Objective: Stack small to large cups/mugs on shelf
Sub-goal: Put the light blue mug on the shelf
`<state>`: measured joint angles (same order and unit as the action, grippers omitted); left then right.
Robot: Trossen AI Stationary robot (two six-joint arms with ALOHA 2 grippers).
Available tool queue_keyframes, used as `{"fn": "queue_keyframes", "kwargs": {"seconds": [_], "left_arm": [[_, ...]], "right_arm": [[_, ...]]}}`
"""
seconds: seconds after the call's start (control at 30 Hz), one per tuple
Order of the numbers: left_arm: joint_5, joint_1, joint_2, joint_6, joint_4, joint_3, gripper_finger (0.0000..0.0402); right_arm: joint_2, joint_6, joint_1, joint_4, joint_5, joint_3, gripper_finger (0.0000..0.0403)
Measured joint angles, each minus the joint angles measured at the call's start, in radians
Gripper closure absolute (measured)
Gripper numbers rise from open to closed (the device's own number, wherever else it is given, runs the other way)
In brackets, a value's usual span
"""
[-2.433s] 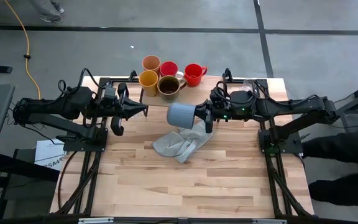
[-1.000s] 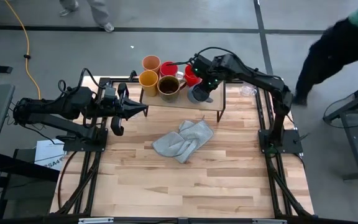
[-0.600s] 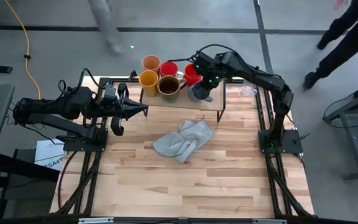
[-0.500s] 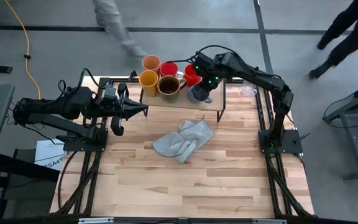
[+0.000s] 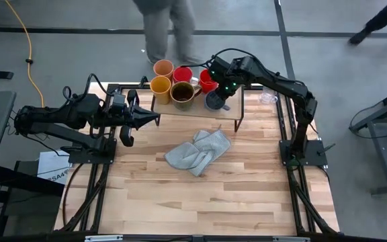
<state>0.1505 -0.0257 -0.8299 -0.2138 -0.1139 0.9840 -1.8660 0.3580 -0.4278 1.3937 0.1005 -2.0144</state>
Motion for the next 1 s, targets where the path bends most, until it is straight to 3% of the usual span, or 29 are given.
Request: {"fn": "queue_keyframes", "kwargs": {"seconds": [0.57, 1.0], "left_arm": [[0.000, 0.000, 0.000, 0.000, 0.000, 0.000, 0.0401], [0.000, 0.000, 0.000, 0.000, 0.000, 0.000, 0.0401]], "right_arm": [[0.000, 0.026, 0.000, -0.089, 0.001, 0.001, 0.0329], [0.003, -0.044, 0.001, -0.133, 0.087, -0.004, 0.0229]]}}
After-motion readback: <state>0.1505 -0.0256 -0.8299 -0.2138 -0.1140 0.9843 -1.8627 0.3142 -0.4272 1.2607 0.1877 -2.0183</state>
